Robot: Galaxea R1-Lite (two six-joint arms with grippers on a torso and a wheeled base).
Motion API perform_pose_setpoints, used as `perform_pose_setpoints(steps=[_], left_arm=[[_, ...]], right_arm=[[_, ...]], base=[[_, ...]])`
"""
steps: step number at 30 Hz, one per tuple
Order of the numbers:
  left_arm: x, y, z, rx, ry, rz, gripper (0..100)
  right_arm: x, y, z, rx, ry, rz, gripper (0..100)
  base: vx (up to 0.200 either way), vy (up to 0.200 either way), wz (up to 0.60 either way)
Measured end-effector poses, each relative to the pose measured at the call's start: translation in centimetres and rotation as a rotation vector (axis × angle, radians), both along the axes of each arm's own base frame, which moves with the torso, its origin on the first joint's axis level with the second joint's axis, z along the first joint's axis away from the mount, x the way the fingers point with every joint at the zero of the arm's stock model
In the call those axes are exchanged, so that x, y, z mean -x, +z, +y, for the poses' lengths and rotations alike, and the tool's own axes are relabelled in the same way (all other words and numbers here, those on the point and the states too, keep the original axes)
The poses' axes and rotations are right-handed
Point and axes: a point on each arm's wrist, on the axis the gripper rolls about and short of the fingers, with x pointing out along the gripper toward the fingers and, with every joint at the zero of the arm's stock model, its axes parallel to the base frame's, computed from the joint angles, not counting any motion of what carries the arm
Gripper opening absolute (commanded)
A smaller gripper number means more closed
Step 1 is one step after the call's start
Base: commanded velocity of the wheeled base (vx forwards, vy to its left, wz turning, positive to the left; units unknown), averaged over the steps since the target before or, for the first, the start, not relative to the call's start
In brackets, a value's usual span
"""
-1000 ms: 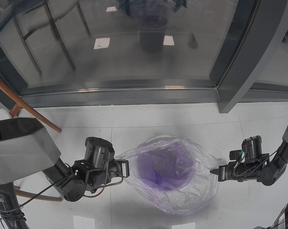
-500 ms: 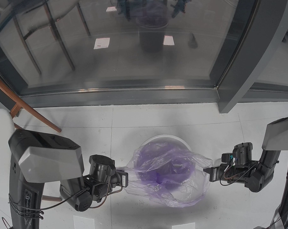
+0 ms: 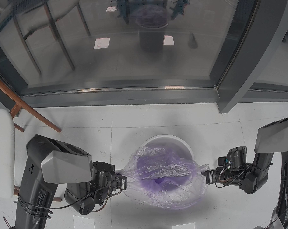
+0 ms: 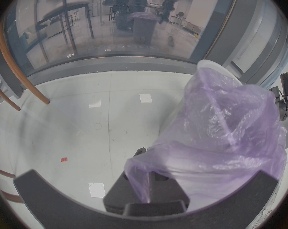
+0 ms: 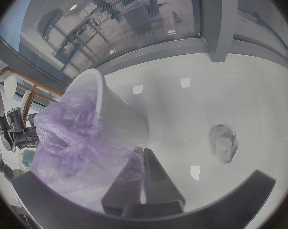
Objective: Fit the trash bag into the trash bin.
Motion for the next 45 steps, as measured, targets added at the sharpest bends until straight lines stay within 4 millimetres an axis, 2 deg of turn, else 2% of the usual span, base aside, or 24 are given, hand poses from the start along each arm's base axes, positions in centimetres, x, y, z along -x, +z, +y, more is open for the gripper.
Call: perform_pose_setpoints(steps=[7, 16, 21, 29, 37, 45], left_arm=[[-1.1, -0.3, -0.1, 0.008, 0.011, -0.025, 0], [-4.7, 0.4, 0.8, 0.045, 0.070, -0.124, 0], [-6.7, 1.5, 0.6, 0.084, 0.084, -0.199, 0], [-8.9, 3.2, -0.2, 0.145, 0.065, -0.291, 0], [-10.0, 4.2, -0.8, 0.189, 0.021, -0.334, 0], [-10.4, 5.3, -1.2, 0.292, -0.030, -0.332, 0]], right_arm=[[-1.2, -0.9, -0.2, 0.007, -0.023, -0.062, 0], [-3.5, -1.1, -0.2, -0.004, -0.052, -0.128, 0], [-4.9, -0.4, -0.4, -0.023, -0.072, -0.180, 0], [-5.8, 1.0, -0.7, -0.107, -0.133, -0.205, 0], [-7.1, 3.2, -0.3, -0.260, -0.200, -0.233, 0], [-7.2, 5.2, -0.1, -0.373, -0.134, -0.233, 0]], base=[[0.000, 0.000, 0.00], [0.000, 0.000, 0.00], [0.000, 0.000, 0.00], [0.000, 0.000, 0.00], [0.000, 0.000, 0.00], [0.000, 0.000, 0.00]])
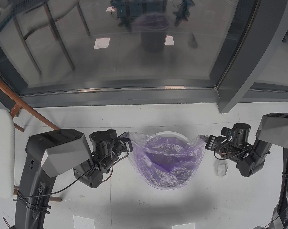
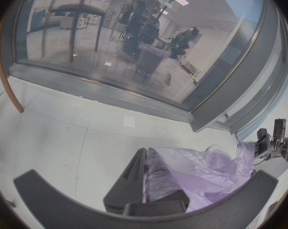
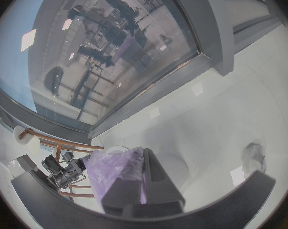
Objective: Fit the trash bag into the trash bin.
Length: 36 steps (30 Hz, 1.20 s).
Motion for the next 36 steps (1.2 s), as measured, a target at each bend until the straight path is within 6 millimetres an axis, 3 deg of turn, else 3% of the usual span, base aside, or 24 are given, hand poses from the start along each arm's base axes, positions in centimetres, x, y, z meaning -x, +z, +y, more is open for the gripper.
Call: perform_pose_setpoints(steps=[6, 15, 16, 18, 19, 28, 36], left_arm=[[0.3, 0.4, 0.1, 0.080, -0.010, 0.087, 0], [0.8, -0.2, 1.9, 0.076, 0.056, 0.140, 0], [0.9, -0.3, 2.0, 0.074, 0.060, 0.146, 0], [0.9, -0.3, 2.2, 0.072, 0.064, 0.149, 0], [0.9, -0.4, 2.2, 0.072, 0.064, 0.149, 100], [0.8, 0.5, 1.5, 0.100, 0.038, 0.086, 100], [1.0, 0.5, 0.8, 0.109, 0.000, 0.082, 100]], right_arm=[[0.2, 1.1, -0.1, -0.068, 0.014, 0.025, 0], [0.7, 0.5, -1.5, -0.019, -0.102, 0.099, 0], [0.7, 0.4, -1.8, -0.013, -0.112, 0.103, 100], [0.7, 0.3, -2.0, -0.010, -0.118, 0.104, 100], [0.7, 0.3, -2.0, -0.011, -0.118, 0.100, 100], [2.1, 0.0, -2.0, -0.031, -0.057, 0.143, 100], [4.8, 1.1, -2.5, -0.096, 0.111, 0.175, 100]], base=[[0.000, 0.000, 0.00], [0.000, 0.000, 0.00], [0.000, 0.000, 0.00], [0.000, 0.000, 0.00], [0.000, 0.000, 0.00], [0.000, 0.000, 0.00], [0.000, 0.000, 0.00]])
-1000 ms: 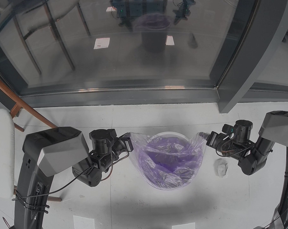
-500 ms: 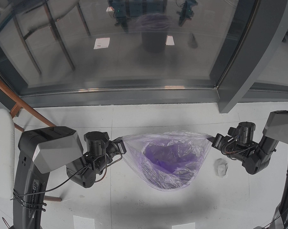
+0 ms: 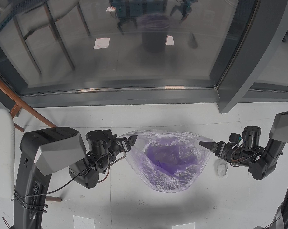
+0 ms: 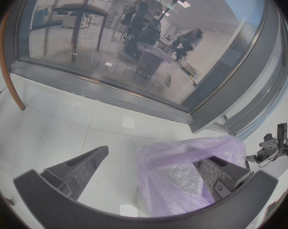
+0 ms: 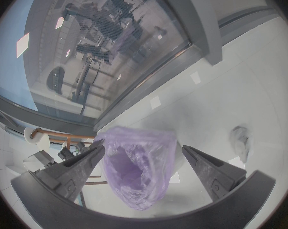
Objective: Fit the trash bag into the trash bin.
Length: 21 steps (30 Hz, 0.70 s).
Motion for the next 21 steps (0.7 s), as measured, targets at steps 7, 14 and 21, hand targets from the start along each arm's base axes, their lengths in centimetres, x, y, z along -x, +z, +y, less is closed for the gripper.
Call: perform_pose_setpoints(steps=[7, 14, 21], left_arm=[[0.3, -0.3, 0.1, -0.001, -0.011, 0.008, 100], [2.4, -0.7, 0.8, 0.016, -0.015, -0.021, 100], [6.1, 0.8, 2.3, 0.018, -0.017, 0.072, 100]], right_arm=[[0.6, 1.5, -2.2, 0.002, -0.046, -0.036, 100], [1.3, 2.7, -2.9, -0.005, -0.067, -0.057, 100], [2.2, 3.1, -2.2, -0.005, -0.041, -0.060, 100]], base=[[0.000, 0.000, 0.00], [0.000, 0.000, 0.00], [0.000, 0.000, 0.00]])
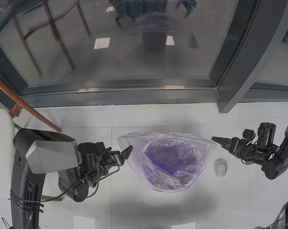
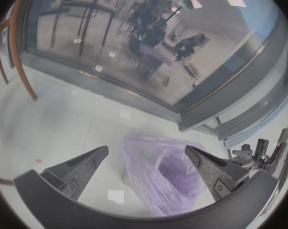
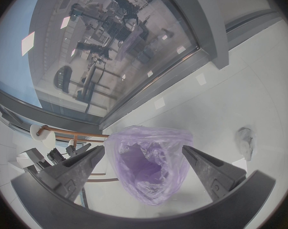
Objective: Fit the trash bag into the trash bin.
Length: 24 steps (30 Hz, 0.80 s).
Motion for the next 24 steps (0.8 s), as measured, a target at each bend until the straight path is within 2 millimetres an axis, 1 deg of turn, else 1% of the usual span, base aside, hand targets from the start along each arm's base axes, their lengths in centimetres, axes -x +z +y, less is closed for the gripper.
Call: perform_pose_setpoints(steps=[3, 5, 7, 9, 12, 13, 17, 22, 24], left_arm=[[1.0, 3.0, 0.3, 0.036, -0.007, -0.021, 100], [1.5, 4.3, 0.3, 0.052, -0.015, -0.002, 100], [2.1, 5.2, -0.1, 0.076, -0.024, 0.055, 100], [2.6, 5.7, -0.6, 0.102, -0.028, 0.141, 100], [3.0, 7.0, -2.2, 0.178, -0.033, 0.254, 100], [2.9, 7.5, -2.6, 0.202, -0.033, 0.267, 100], [1.7, 10.2, -5.5, 0.367, -0.035, 0.277, 100], [0.1, 11.4, -8.6, 0.451, -0.056, 0.318, 100], [-0.5, 11.4, -9.5, 0.458, -0.055, 0.345, 100]], right_arm=[[0.1, 0.2, 0.6, -0.001, 0.018, -0.004, 100], [0.0, 0.3, 0.9, -0.001, 0.030, -0.005, 100], [-0.2, 0.4, 1.5, -0.002, 0.046, -0.004, 100], [-0.4, 0.4, 2.0, 0.000, 0.060, 0.000, 100], [-1.1, 0.5, 3.1, 0.005, 0.079, 0.007, 100], [-1.3, 0.5, 3.3, 0.007, 0.080, 0.007, 100], [-2.7, 0.5, 4.8, 0.010, 0.074, 0.012, 100], [-4.5, 0.6, 6.5, -0.015, 0.067, 0.011, 100], [-5.0, 0.5, 7.1, -0.022, 0.067, 0.018, 100]], base=[[0.000, 0.000, 0.00], [0.000, 0.000, 0.00], [0.000, 0.000, 0.00], [0.000, 0.000, 0.00], [0.000, 0.000, 0.00], [0.000, 0.000, 0.00], [0.000, 0.000, 0.00], [0.000, 0.000, 0.00], [0.000, 0.000, 0.00]])
